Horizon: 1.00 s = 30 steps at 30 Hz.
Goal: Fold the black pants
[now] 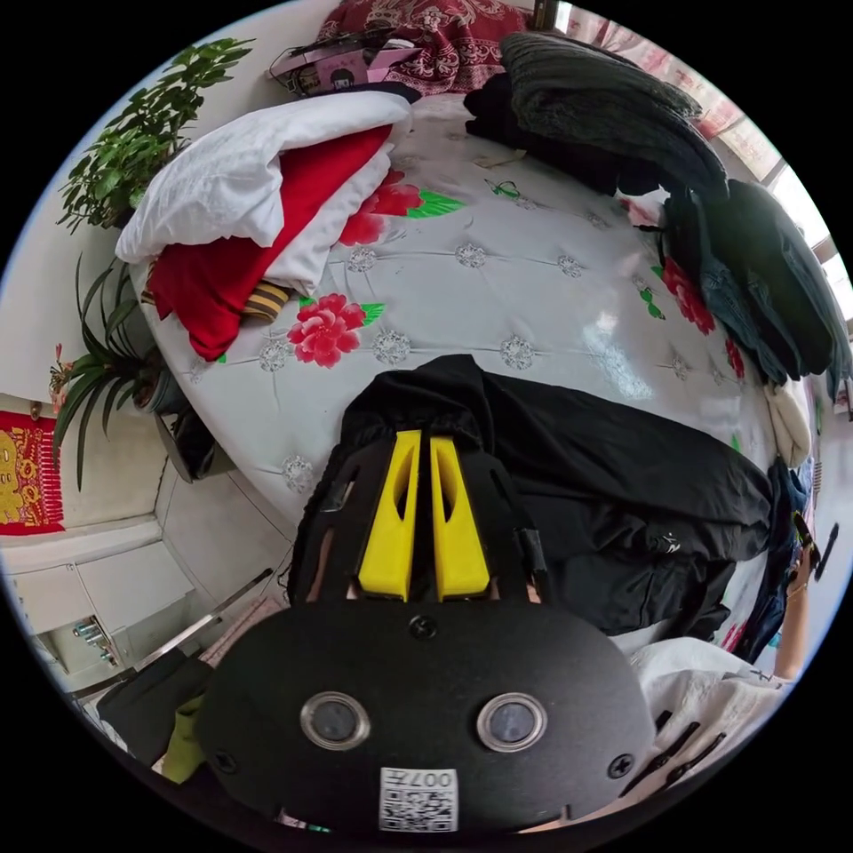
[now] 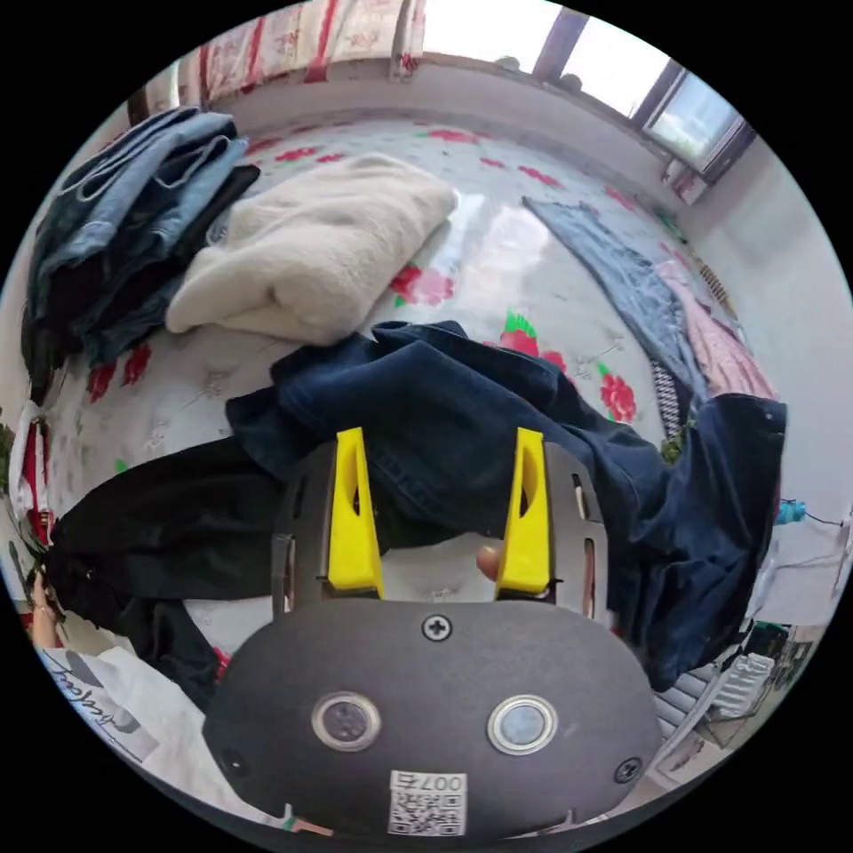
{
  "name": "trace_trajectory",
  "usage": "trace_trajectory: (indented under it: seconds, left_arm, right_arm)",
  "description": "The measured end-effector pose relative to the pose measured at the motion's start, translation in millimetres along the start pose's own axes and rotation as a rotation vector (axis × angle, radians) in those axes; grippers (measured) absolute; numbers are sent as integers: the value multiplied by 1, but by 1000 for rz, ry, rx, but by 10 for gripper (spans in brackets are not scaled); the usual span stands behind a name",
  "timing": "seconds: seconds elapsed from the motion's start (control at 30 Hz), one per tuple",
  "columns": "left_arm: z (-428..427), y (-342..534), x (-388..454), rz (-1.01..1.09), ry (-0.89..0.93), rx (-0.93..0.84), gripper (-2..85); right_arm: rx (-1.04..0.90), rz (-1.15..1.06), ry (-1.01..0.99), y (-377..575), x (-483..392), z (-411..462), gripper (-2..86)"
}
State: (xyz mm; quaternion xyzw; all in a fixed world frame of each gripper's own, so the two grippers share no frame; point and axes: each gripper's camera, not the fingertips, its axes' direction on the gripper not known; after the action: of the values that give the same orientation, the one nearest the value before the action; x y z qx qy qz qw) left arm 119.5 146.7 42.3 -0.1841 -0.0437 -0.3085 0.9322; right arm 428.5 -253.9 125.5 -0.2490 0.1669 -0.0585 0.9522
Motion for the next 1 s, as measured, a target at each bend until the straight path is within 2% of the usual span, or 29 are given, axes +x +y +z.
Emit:
trace_trajectory:
  seconds: [0.03, 0.1, 0.17, 0.2, 0.23, 0.3, 0.37, 0.47, 0.57, 0.63, 0.73, 0.83, 0.9, 0.97, 1.0]
  left_arm:
    - [-1, 1, 0, -3, 0, 1, -7]
    - [-2, 5, -1, -20, 4, 1, -7]
    - [-3, 7, -3, -31, 3, -4, -7]
    - [-3, 7, -4, -31, -1, -7, -7]
    - [-3, 7, -5, -30, -4, -7, -7]
    - [-1, 9, -9, -43, -5, -4, -6]
    - [2, 11, -15, -65, 6, 2, -6]
    - [9, 15, -26, -99, 33, 15, -7]
    - [13, 15, -39, -117, 62, 8, -7]
    - [13, 13, -46, -95, 85, -3, -7]
    - [4, 11, -56, -34, 153, 31, -8]
    - [-15, 12, -80, -65, 326, 122, -8]
    - [-25, 17, -114, -174, 588, 243, -8]
    - [-27, 21, -137, -234, 717, 316, -9]
    - [-27, 22, -148, -255, 761, 344, -9]
  right_arm:
    - [-95, 42, -90, -14, 15, 17, 131]
    - [-140, 134, -210, -33, 46, 20, 93]
    - [63, 305, -237, -41, 90, -18, 70]
    - [219, 457, -236, -37, 121, -49, 65]
    - [368, 614, -205, -27, 148, -78, 62]
    - [586, 777, -158, -2, 175, -118, 60]
    - [709, 786, -114, 18, 184, -145, 64]
    - [614, 590, -218, 31, 168, -145, 69]
    - [367, 279, -439, 58, 92, -101, 74]
    - [152, 57, -623, 105, 1, -63, 79]
    - [-19, -165, -730, 178, -110, -45, 86]
    - [-143, -359, -683, 234, -199, -50, 98]
    - [-196, -436, -636, 257, -239, -52, 103]
    - [-267, -511, -466, 274, -272, -46, 90]
    - [-175, -538, -289, 284, -285, -54, 52]
